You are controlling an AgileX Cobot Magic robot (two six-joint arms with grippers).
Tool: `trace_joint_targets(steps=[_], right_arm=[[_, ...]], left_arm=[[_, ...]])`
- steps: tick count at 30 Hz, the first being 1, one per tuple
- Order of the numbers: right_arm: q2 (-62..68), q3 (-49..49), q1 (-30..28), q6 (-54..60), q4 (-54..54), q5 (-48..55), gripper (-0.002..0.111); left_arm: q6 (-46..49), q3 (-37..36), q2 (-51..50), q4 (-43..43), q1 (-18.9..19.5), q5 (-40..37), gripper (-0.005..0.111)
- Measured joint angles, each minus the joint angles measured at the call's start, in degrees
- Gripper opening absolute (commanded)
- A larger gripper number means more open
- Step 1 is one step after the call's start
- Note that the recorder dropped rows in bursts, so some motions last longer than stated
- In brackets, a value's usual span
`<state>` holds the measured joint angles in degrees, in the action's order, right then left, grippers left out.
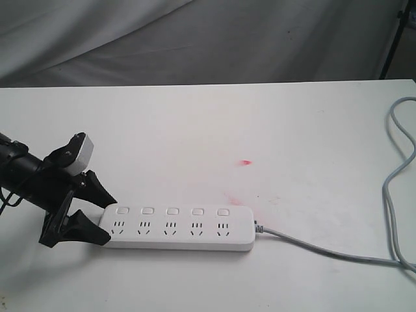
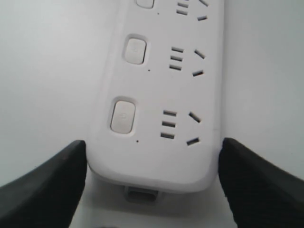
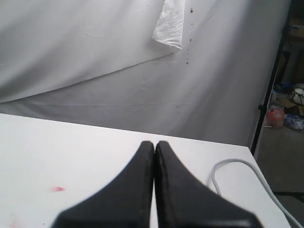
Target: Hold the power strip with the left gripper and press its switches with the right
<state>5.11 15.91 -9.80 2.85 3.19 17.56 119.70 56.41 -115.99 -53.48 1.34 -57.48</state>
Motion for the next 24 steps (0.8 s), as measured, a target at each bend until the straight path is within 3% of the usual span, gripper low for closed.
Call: trace_joint_targets(steps=[8, 24], right_arm=[[-4.7, -9.8, 0.0, 0.0, -0.2, -8.2, 0.0], [-4.8, -15.7, 0.0, -1.5, -1.7, -7.1, 0.0]], left_arm=[[0.0, 0.0, 0.0, 0.0, 0.0, 0.0, 0.023], [0.0, 0.0, 0.0, 0.0, 0.0, 0.0, 0.023]])
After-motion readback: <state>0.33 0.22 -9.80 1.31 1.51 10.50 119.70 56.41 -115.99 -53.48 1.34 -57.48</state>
